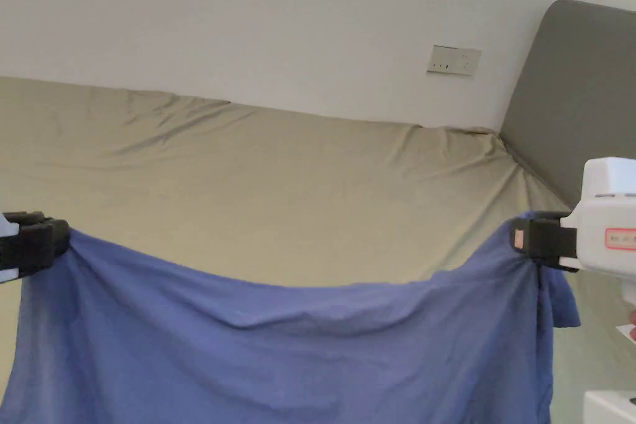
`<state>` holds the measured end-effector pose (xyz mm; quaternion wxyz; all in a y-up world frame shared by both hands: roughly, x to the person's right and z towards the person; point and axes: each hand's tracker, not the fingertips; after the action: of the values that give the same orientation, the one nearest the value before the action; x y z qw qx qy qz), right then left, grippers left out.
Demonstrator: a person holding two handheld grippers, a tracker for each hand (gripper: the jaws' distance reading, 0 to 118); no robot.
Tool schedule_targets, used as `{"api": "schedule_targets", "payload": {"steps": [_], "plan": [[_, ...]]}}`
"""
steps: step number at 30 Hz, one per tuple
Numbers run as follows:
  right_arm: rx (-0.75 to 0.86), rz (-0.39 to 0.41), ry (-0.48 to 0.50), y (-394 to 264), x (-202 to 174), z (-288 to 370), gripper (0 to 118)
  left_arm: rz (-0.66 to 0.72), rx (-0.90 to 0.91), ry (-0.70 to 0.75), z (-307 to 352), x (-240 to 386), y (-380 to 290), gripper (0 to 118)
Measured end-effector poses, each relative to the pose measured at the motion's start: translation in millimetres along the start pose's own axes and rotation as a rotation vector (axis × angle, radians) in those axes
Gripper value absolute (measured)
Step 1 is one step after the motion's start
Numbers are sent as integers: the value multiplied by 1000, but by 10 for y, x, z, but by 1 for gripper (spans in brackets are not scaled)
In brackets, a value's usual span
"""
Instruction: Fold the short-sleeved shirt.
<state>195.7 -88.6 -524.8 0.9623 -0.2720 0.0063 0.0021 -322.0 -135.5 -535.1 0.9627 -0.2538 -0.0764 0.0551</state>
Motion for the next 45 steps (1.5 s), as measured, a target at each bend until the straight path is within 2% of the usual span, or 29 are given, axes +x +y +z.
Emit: {"api": "schedule_targets", "payload": {"steps": [7,13,18,23,32,37,42,45], "plan": [[215,60,-80,928,-117,510,8,-41,173,95,345,-56,1087,4],[329,33,-104,1550,-225,811,8,-138,278,207,648,89,1821,4],[391,4,-112,1915,-326,973,8,-134,365,252,833,170,2263,4],[394,-19,-134,2317,-268,680,8,-127,381,302,632,223,2595,4],[418,16,-257,3170,-416,-32,8,-170,412,379,-20,423,3274,4],[498,-22,-267,3558,-513,-259,8,-166,445,411,-342,475,3517,3],[589,-27,-237,3729,-593,-287,8,-34,543,327,-462,417,3653,4],[609,-28,-243,3717,-599,-308,8,-55,541,372,-556,395,3646,4]]}}
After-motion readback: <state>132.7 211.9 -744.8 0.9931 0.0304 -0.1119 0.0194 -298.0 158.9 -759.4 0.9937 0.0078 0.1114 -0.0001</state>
